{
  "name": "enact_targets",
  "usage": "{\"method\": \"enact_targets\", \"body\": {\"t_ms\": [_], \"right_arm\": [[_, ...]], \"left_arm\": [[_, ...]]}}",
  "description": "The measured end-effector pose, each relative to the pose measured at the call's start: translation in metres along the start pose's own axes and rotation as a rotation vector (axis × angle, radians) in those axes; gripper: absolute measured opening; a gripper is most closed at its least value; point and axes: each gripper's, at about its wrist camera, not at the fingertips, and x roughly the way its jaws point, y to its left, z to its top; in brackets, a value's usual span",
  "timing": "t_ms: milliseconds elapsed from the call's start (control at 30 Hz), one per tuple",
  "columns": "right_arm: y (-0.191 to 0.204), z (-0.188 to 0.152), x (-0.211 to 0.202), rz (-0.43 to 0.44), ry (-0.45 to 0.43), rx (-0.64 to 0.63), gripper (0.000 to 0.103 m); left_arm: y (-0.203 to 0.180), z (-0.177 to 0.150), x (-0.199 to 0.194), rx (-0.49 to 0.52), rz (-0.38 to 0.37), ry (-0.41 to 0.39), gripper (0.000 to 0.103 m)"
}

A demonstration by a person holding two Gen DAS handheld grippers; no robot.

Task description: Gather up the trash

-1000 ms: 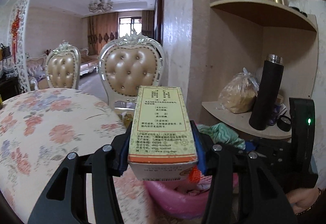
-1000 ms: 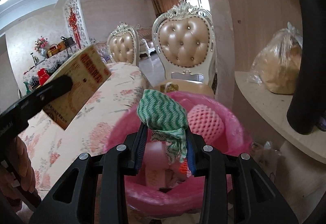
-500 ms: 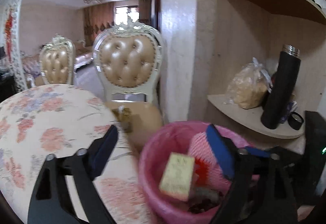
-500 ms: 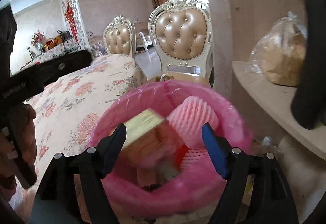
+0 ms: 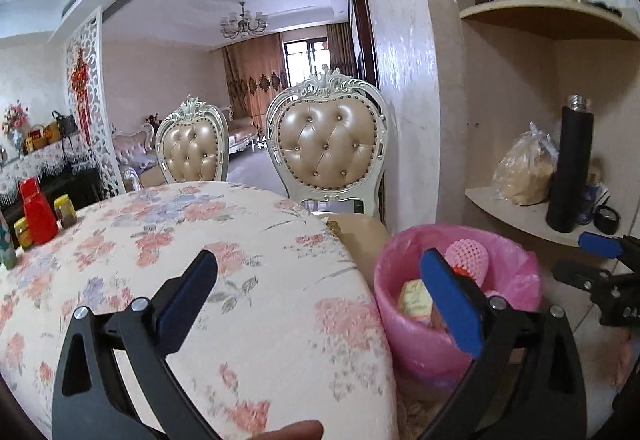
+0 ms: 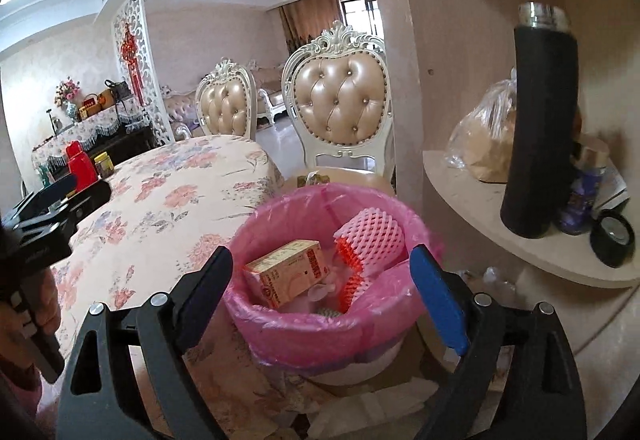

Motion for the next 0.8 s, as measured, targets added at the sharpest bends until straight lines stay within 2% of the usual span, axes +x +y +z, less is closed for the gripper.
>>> {"method": "enact_targets", "body": {"t_ms": [133,233,600,800], "right_arm": [[0.012,-0.002,-0.015,-0.022,0.000,-0.006,0.085],[0.021,-0.004,-0.024,-0.053,-0.006,-0.017,0.085],[0.045,-0.011,-0.042,-0.122,0.009,-0.082,0.085],[0.045,-0.015,-0.043,-0.138,0.010,-0.105,0.085]], "left_arm": [[0.010,-0.011,-0.025,-0.048,-0.013,-0.026,0.098],[0.014,-0.020,-0.039,-0.067,-0.059,-0.038,0.098],[0.009,-0.044,-0.044,-0.077,-0.156,-0.002,0.098],[0.003,-0.046,-0.047,-0.074,-0.173,-0.007,0.098]]}}
